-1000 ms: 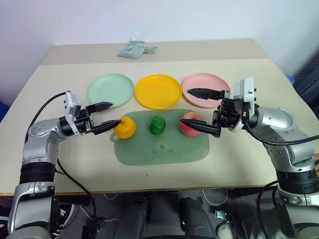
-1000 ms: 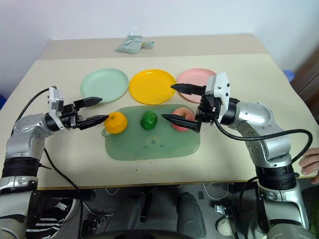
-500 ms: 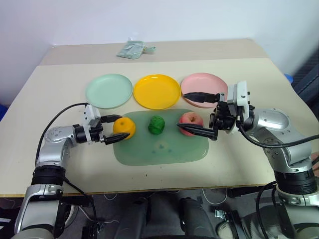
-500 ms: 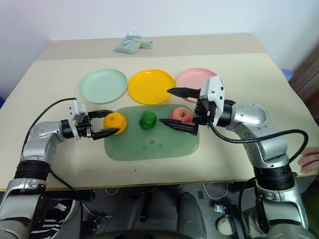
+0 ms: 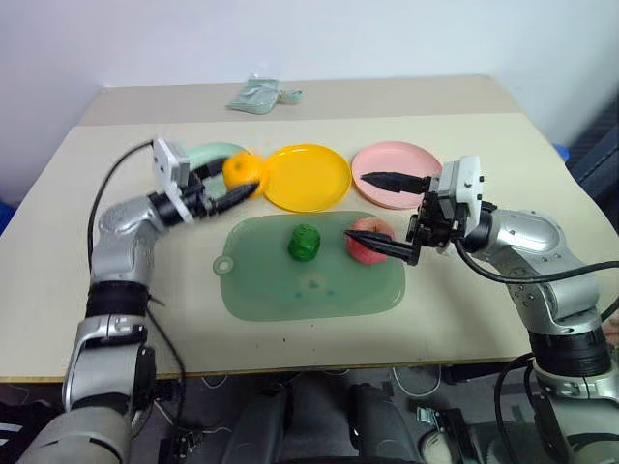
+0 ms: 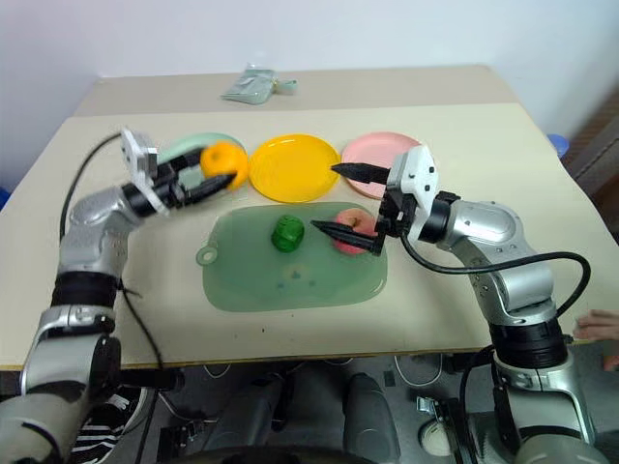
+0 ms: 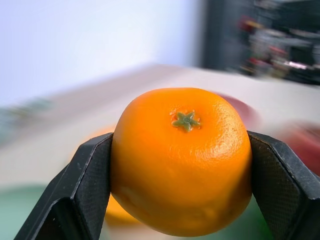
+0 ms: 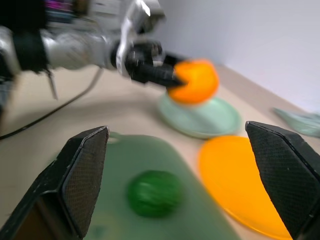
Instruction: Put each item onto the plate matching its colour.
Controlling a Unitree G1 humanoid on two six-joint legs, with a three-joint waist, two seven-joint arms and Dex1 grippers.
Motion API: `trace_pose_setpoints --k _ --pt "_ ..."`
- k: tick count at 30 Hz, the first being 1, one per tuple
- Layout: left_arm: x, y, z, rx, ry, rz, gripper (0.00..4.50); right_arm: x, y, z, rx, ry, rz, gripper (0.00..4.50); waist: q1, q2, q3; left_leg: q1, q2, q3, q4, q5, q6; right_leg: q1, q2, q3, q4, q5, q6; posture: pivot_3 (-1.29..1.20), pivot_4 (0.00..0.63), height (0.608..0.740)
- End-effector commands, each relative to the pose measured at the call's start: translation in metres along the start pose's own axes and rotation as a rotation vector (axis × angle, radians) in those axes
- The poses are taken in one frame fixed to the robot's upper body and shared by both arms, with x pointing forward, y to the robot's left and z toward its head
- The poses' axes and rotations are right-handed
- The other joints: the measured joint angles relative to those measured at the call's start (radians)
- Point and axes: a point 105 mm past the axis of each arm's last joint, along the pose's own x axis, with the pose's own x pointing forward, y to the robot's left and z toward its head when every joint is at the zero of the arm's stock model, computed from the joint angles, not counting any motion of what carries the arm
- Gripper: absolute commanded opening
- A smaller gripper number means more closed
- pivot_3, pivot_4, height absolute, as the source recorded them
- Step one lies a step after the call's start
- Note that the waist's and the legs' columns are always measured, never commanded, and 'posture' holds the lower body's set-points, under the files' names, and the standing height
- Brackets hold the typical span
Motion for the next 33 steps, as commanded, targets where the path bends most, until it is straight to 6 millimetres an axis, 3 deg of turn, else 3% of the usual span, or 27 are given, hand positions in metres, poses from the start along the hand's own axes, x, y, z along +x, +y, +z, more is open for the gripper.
trace_pose_setpoints --k 1,7,13,15,16,21,24,27,30,33 --pt "0.023 0.012 0.004 0.006 -0.033 0.146 3.30 0.005 -0.027 0.007 -0.097 0.002 -0.140 4.50 0.001 0.000 0.000 0.000 0.000 0.000 0.000 0.000 0.000 0.000 0.000 0.000 0.000 0.000 0.000 0.00 0.150 0.740" --pt "0.068 -0.018 -0.014 -0.032 0.012 0.111 3.30 0.013 -0.032 0.003 -0.092 -0.002 -0.176 4.50 0.000 0.000 0.000 -0.001 -0.003 0.002 0.000 -0.001 0.001 0.000 -0.001 0.000 0.000 0.001 0.002 0.00 0.150 0.740" --pt "0.082 -0.039 -0.040 -0.059 0.115 0.084 3.30 0.013 -0.037 0.008 -0.108 -0.023 -0.219 4.50 -0.010 0.000 0.000 -0.001 -0.003 0.003 0.001 -0.001 0.001 0.000 -0.001 0.000 0.000 0.002 0.003 0.00 0.150 0.740" --pt "0.083 -0.041 -0.047 -0.071 0.152 0.081 4.32 0.011 -0.038 0.009 -0.117 -0.024 -0.225 4.50 -0.009 0.000 0.000 -0.001 -0.003 0.003 0.001 -0.001 0.001 0.000 -0.001 0.000 0.000 0.002 0.003 0.00 0.150 0.740" --pt "0.083 -0.043 -0.049 -0.082 0.166 0.067 4.41 0.010 -0.037 0.010 -0.119 -0.024 -0.226 4.50 -0.008 0.000 0.000 -0.001 -0.003 0.003 0.001 -0.001 0.001 0.000 -0.001 0.000 0.000 0.002 0.003 0.00 0.150 0.740" --pt "0.085 -0.041 -0.041 -0.030 0.139 0.076 4.41 0.008 -0.035 0.011 -0.122 -0.028 -0.227 4.50 -0.004 0.000 0.000 -0.001 -0.003 0.003 0.001 -0.001 0.001 0.000 -0.001 0.000 0.000 0.002 0.003 0.00 0.150 0.740" --pt "0.087 -0.046 -0.023 -0.072 0.037 -0.001 4.41 0.007 -0.033 0.013 -0.118 -0.035 -0.219 4.50 -0.004 0.000 0.000 -0.001 -0.003 0.003 0.001 -0.001 0.001 0.000 -0.001 0.000 0.000 0.002 0.003 0.00 0.150 0.740" --pt "0.079 -0.062 -0.009 -0.144 -0.032 -0.232 4.41 0.004 -0.026 0.017 -0.083 -0.058 -0.174 4.50 -0.005 0.000 0.000 -0.001 -0.003 0.003 0.001 -0.001 0.001 0.000 -0.001 0.000 0.000 0.002 0.003 0.00 0.150 0.740" --pt "0.051 -0.075 -0.004 -0.152 -0.041 -0.481 4.41 -0.006 -0.008 0.018 -0.046 -0.048 -0.049 4.50 -0.010 0.000 0.000 -0.001 -0.003 0.003 0.001 -0.001 0.002 0.001 -0.001 0.000 0.000 0.002 0.003 0.00 0.150 0.740" --pt "0.025 -0.078 -0.007 -0.129 0.020 -0.609 4.41 -0.019 0.005 0.013 -0.013 0.010 0.046 4.50 -0.018 0.000 0.000 -0.001 -0.002 0.003 0.001 -0.001 0.002 0.000 -0.001 0.000 0.000 0.002 0.003 0.00 0.150 0.740"
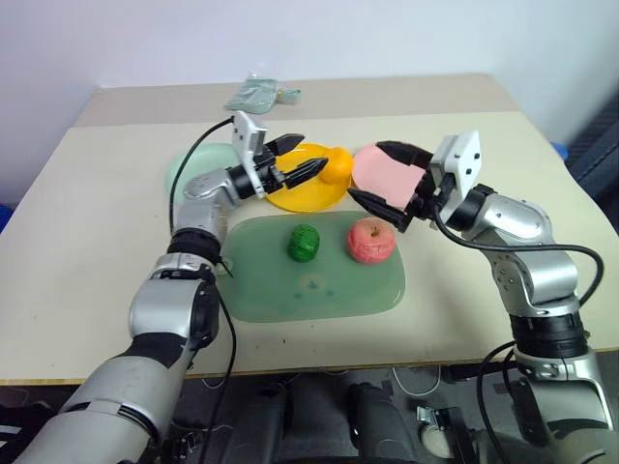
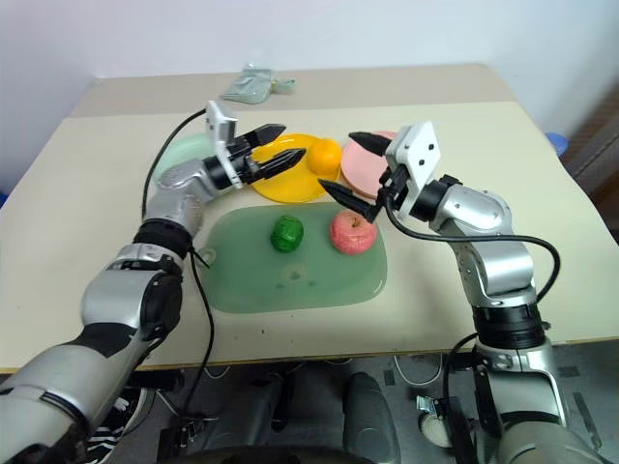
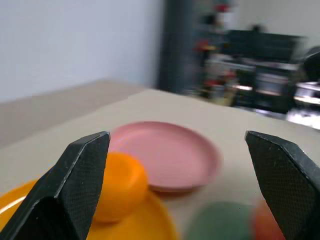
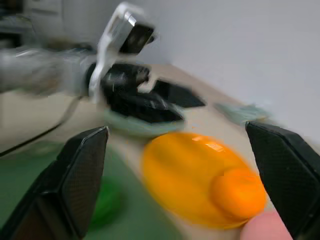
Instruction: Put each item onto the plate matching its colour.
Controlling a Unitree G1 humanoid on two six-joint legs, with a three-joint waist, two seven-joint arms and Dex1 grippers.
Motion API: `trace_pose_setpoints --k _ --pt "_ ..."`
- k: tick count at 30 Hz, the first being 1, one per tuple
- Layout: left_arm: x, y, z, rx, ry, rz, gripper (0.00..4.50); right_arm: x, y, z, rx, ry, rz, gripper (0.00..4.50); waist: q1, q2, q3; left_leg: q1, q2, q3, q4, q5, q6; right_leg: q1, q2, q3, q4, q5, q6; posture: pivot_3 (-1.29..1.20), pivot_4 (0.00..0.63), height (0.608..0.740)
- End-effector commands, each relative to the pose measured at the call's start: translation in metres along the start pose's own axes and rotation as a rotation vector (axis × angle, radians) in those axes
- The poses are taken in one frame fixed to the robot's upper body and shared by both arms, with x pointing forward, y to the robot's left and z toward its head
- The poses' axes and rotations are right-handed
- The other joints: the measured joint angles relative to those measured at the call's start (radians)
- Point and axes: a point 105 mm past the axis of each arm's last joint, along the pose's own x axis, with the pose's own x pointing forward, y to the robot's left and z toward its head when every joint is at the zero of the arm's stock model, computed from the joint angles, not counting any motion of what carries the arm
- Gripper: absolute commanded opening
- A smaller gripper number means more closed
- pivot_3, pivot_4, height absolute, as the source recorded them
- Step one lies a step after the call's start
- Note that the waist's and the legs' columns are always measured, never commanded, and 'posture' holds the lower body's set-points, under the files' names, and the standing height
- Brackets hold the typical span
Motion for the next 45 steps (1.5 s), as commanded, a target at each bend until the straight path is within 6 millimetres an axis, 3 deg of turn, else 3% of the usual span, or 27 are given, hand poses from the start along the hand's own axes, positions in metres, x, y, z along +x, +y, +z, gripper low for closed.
trace_pose_setpoints --k 1,4,8,15,23,26,30,31,33,40,45 --pt "-0.023 -0.020 0.003 0.028 0.067 -0.171 4.41 -0.016 0.014 0.011 -0.011 0.010 0.105 4.50 -0.005 0.000 0.000 0.000 0.000 -0.001 0.000 0.000 0.000 0.000 0.000 0.000 0.000 0.000 0.000 0.00 0.150 0.740" --pt "-0.044 -0.032 -0.007 0.021 0.158 -0.229 4.41 -0.026 0.020 0.008 0.014 0.053 0.150 4.50 -0.012 0.000 0.000 0.000 0.000 -0.002 0.000 0.000 0.000 0.000 0.000 0.000 0.000 0.000 0.000 0.00 0.150 0.740" --pt "-0.058 -0.038 -0.026 0.055 0.298 -0.236 4.41 -0.031 0.021 0.003 0.022 0.082 0.165 4.50 -0.005 0.000 0.000 0.000 0.001 -0.002 0.001 0.000 0.000 0.000 0.000 0.000 0.000 0.000 0.000 0.00 0.150 0.740" --pt "-0.034 -0.043 -0.031 0.108 0.258 -0.223 4.41 -0.032 0.024 -0.003 0.026 0.107 0.183 4.50 0.018 0.000 0.000 0.000 0.000 -0.002 0.002 0.000 0.000 0.001 -0.001 0.001 -0.001 0.000 0.000 0.00 0.150 0.740" --pt "-0.032 -0.044 -0.053 0.166 0.309 -0.199 4.41 -0.035 0.024 -0.006 0.032 0.114 0.172 4.50 0.013 0.000 0.000 0.000 0.000 -0.002 0.001 0.000 0.000 0.001 -0.001 0.001 -0.001 0.000 0.000 0.00 0.150 0.740" --pt "-0.031 -0.050 -0.062 0.181 0.321 -0.223 3.66 -0.035 0.024 -0.006 0.030 0.113 0.169 4.50 0.015 0.000 0.000 0.000 0.000 -0.002 0.002 0.000 0.000 0.001 -0.001 0.001 -0.001 0.000 0.000 0.00 0.150 0.740" --pt "-0.034 -0.050 -0.067 0.186 0.337 -0.216 1.64 -0.035 0.023 -0.007 0.027 0.117 0.164 4.50 0.015 0.000 0.000 0.000 0.000 -0.002 0.002 0.000 0.000 0.001 -0.001 0.001 -0.001 0.000 0.000 0.00 0.150 0.740" --pt "-0.034 -0.048 -0.067 0.195 0.333 -0.200 1.20 -0.036 0.023 -0.007 0.026 0.116 0.162 4.50 0.015 0.000 0.000 0.000 0.000 -0.002 0.002 0.000 0.000 0.001 -0.001 0.001 -0.001 0.000 0.000 0.00 0.150 0.740" --pt "-0.035 -0.042 -0.061 0.205 0.305 -0.156 1.20 -0.035 0.022 -0.007 0.023 0.112 0.155 4.50 0.016 0.000 0.000 0.000 0.000 -0.002 0.002 0.000 0.000 0.001 -0.001 0.001 -0.001 0.000 0.000 0.00 0.150 0.740" --pt "-0.039 0.002 -0.013 0.178 0.087 0.133 1.20 -0.034 0.018 -0.006 0.014 0.099 0.141 4.50 0.016 0.000 0.000 0.000 0.000 -0.002 0.002 0.000 0.001 0.001 -0.001 0.001 -0.001 0.000 0.000 0.00 0.150 0.740" --pt "-0.046 0.012 0.005 0.108 -0.012 0.196 1.20 -0.032 0.017 -0.007 0.008 0.094 0.137 4.50 0.014 0.000 0.000 0.000 0.000 -0.002 0.002 0.000 0.001 0.001 -0.001 0.001 -0.001 0.000 0.000 0.00 0.150 0.740"
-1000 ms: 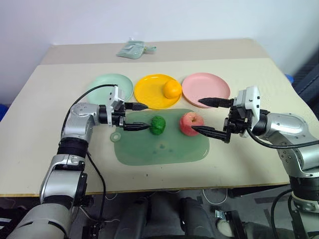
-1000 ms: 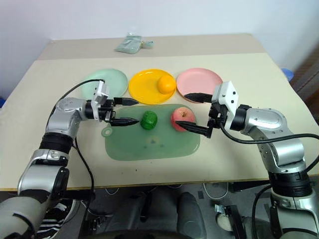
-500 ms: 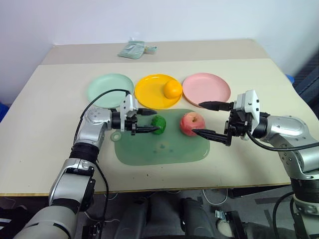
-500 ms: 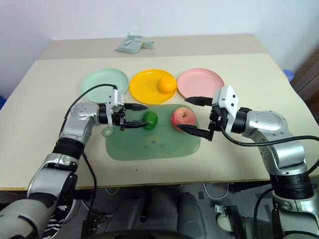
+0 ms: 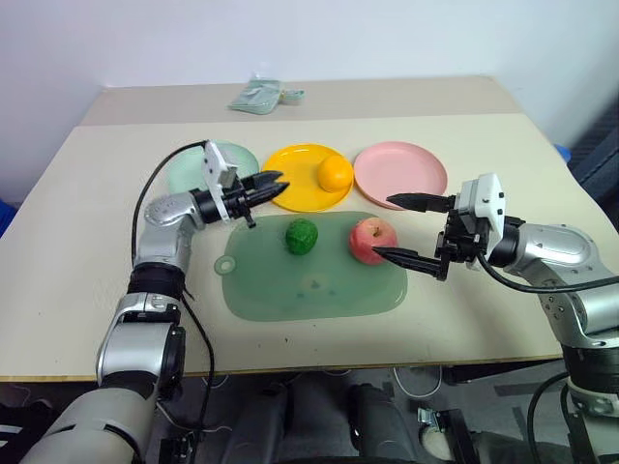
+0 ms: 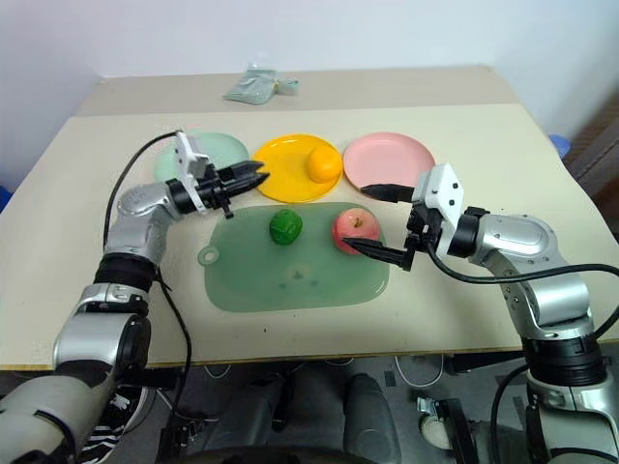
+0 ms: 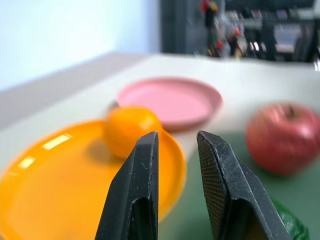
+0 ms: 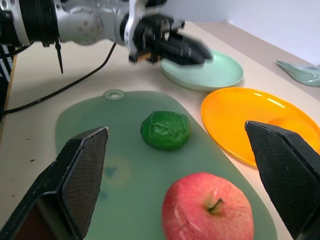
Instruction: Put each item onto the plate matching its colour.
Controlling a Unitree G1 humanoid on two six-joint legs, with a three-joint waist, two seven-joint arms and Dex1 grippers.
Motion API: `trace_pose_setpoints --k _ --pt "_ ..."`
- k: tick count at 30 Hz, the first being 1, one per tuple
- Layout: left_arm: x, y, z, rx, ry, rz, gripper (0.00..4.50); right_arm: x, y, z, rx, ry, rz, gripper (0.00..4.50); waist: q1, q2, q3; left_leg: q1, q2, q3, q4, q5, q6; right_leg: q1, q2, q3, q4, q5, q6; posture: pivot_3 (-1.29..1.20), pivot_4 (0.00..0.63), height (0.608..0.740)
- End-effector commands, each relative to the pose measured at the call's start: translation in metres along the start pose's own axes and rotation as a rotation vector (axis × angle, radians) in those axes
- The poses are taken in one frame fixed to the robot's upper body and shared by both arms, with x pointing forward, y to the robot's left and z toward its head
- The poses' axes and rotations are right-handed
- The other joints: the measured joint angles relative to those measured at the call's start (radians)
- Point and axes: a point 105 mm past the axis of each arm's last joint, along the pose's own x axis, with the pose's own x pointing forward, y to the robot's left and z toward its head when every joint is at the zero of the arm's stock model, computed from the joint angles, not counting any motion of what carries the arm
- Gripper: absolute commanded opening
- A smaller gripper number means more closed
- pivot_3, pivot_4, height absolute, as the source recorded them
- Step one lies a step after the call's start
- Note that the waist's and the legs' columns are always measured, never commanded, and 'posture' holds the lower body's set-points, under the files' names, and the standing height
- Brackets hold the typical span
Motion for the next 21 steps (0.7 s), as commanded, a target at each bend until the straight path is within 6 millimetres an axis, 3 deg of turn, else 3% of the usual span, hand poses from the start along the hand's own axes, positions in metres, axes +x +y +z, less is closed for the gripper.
trace_pose_setpoints --k 1,4,9,16,21 --pt "-0.006 0.008 0.016 0.004 -0.055 0.030 1.20 0.000 -0.004 0.012 -0.055 -0.034 -0.010 4.50 -0.001 0.000 0.000 0.000 0.000 0.000 0.000 0.000 0.000 0.000 0.000 0.000 0.000 0.000 0.000 0.00 0.150 0.740" --pt "-0.010 -0.003 0.002 -0.018 0.030 -0.059 2.09 0.001 -0.005 0.013 -0.055 -0.038 -0.012 4.50 -0.002 0.000 0.000 0.000 0.000 0.000 0.000 0.000 0.000 0.000 0.000 0.000 0.000 0.000 0.000 0.00 0.150 0.740" --pt "-0.010 -0.035 -0.011 0.004 0.080 -0.273 4.45 0.001 -0.006 0.014 -0.059 -0.040 -0.013 4.50 0.001 0.000 0.000 0.000 0.000 0.000 0.000 0.000 0.000 0.000 0.000 0.000 0.000 0.000 0.000 0.00 0.150 0.740" --pt "0.008 -0.052 -0.034 0.082 0.137 -0.343 4.45 0.003 -0.006 0.016 -0.062 -0.046 -0.017 4.50 0.002 0.000 0.000 0.000 0.000 0.000 0.000 0.000 0.000 0.000 0.000 0.000 0.000 0.000 0.000 0.00 0.150 0.740" --pt "0.027 -0.056 -0.036 0.117 0.143 -0.345 4.45 0.003 -0.006 0.016 -0.065 -0.046 -0.024 4.50 0.002 0.000 0.000 0.000 0.000 0.000 0.000 0.000 0.000 0.000 0.000 0.000 0.000 0.000 0.000 0.00 0.150 0.740"
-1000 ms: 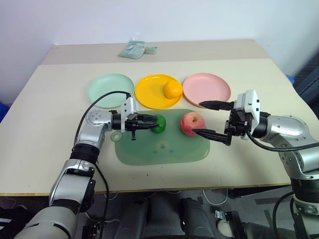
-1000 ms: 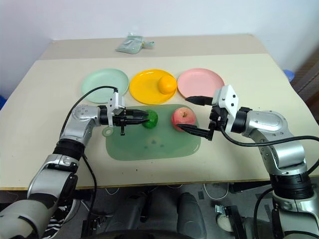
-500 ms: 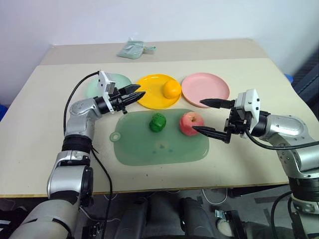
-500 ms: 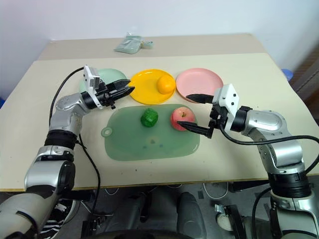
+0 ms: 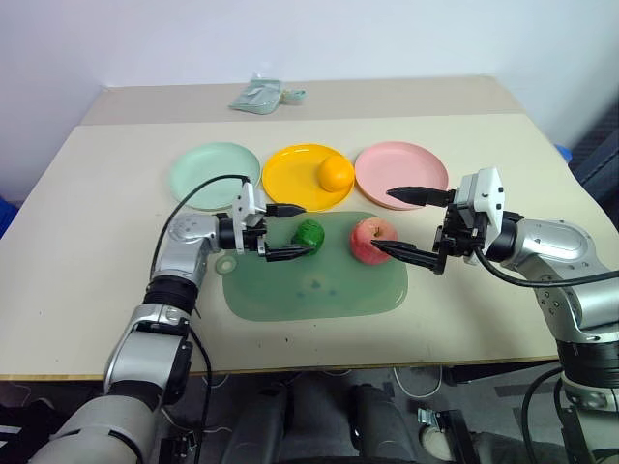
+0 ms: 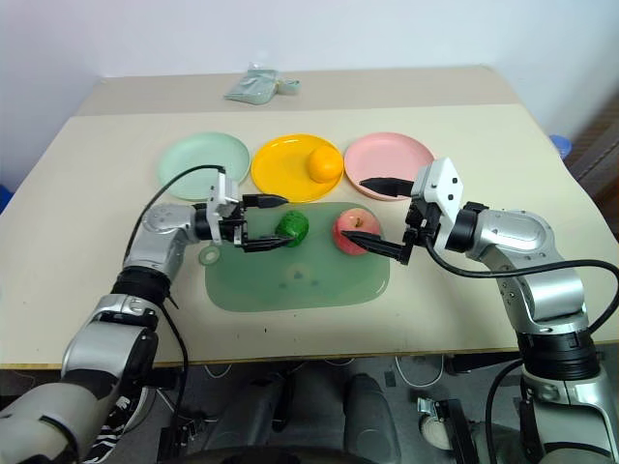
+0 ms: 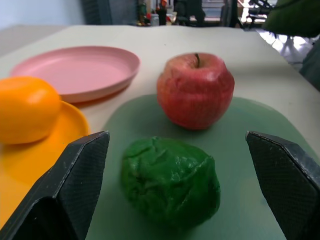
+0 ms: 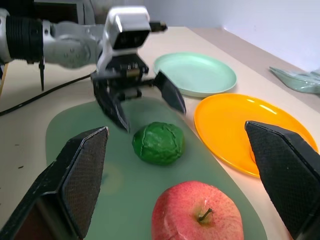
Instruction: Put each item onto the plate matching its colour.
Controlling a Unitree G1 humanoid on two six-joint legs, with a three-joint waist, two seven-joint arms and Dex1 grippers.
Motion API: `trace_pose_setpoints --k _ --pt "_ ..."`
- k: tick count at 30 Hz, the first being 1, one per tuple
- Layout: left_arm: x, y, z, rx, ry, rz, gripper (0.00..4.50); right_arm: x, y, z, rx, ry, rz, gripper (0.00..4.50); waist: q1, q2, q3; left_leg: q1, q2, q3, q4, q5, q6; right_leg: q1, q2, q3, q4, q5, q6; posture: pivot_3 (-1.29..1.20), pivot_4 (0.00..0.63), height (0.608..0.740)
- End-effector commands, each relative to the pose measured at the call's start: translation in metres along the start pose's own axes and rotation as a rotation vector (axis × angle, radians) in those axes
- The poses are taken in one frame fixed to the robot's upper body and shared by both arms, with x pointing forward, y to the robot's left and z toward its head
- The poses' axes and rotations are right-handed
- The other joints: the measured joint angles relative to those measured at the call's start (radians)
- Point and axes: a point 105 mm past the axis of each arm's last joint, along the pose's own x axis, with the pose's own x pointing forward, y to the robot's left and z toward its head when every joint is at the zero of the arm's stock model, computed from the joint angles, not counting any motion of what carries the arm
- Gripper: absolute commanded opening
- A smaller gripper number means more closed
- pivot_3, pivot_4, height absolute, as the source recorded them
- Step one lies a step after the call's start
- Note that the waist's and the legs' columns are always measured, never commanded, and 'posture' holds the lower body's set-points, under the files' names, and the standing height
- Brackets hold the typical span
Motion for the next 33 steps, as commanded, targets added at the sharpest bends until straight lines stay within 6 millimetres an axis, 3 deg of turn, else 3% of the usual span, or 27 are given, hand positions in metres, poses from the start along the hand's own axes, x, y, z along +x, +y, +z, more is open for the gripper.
trace_pose_setpoints --k 1,6,8,10,14,20,28,32,33 --pt "0.011 0.009 0.011 0.103 0.042 -0.002 4.45 0.000 -0.001 0.013 -0.053 -0.026 -0.011 4.50 0.000 0.000 0.000 0.000 0.000 0.000 0.000 0.000 0.000 0.000 0.000 0.000 0.000 0.000 0.000 0.00 0.150 0.740" --pt "0.016 0.008 0.003 0.076 0.113 -0.046 4.45 0.000 -0.002 0.013 -0.058 -0.026 -0.023 4.50 -0.003 0.000 0.000 0.000 0.000 0.000 0.000 0.000 0.000 0.000 0.000 0.000 0.000 0.000 0.000 0.00 0.150 0.740" --pt "0.016 0.006 0.003 0.077 0.112 -0.052 3.72 0.000 -0.003 0.014 -0.060 -0.026 -0.027 4.50 -0.004 0.000 0.000 0.000 0.000 0.000 0.000 0.000 0.000 0.000 0.000 0.000 0.000 0.000 0.000 0.00 0.150 0.740" --pt "0.014 0.005 0.001 0.075 0.120 -0.055 2.69 -0.001 -0.002 0.014 -0.060 -0.026 -0.028 4.50 -0.002 0.000 0.000 0.000 0.000 0.000 0.000 0.000 0.000 0.000 0.001 0.000 0.000 0.000 0.000 0.00 0.150 0.740" --pt "0.007 0.007 0.002 0.069 0.115 -0.038 2.69 -0.001 -0.003 0.014 -0.062 -0.027 -0.032 4.50 -0.002 0.000 0.000 0.000 0.000 0.000 0.000 0.000 0.000 0.000 0.000 0.000 0.000 0.000 0.000 0.00 0.150 0.740" --pt "0.000 0.036 0.035 0.035 -0.062 0.148 2.69 0.000 -0.005 0.014 -0.066 -0.029 -0.036 4.50 -0.001 0.000 0.000 0.000 0.000 0.000 0.000 0.000 0.000 0.000 0.000 0.000 0.000 0.000 0.000 0.00 0.150 0.740" --pt "-0.014 0.050 0.060 -0.001 -0.205 0.246 2.69 0.002 -0.007 0.014 -0.075 -0.029 -0.040 4.50 -0.002 0.000 0.000 0.000 0.000 0.000 0.000 0.000 0.000 0.000 0.001 0.000 0.000 0.000 0.000 0.00 0.150 0.740" --pt "-0.021 0.045 0.054 0.005 -0.165 0.209 2.69 0.001 -0.008 0.014 -0.077 -0.027 -0.046 4.50 -0.002 0.000 0.000 0.000 0.000 0.000 0.000 0.000 0.000 0.000 0.001 0.000 0.000 0.000 0.000 0.00 0.150 0.740" --pt "-0.020 0.040 0.050 0.019 -0.142 0.179 2.92 0.001 -0.008 0.014 -0.075 -0.028 -0.045 4.50 -0.002 0.000 0.000 0.000 0.000 0.000 0.000 0.000 0.000 0.000 0.001 0.000 0.000 0.000 0.000 0.00 0.150 0.740"
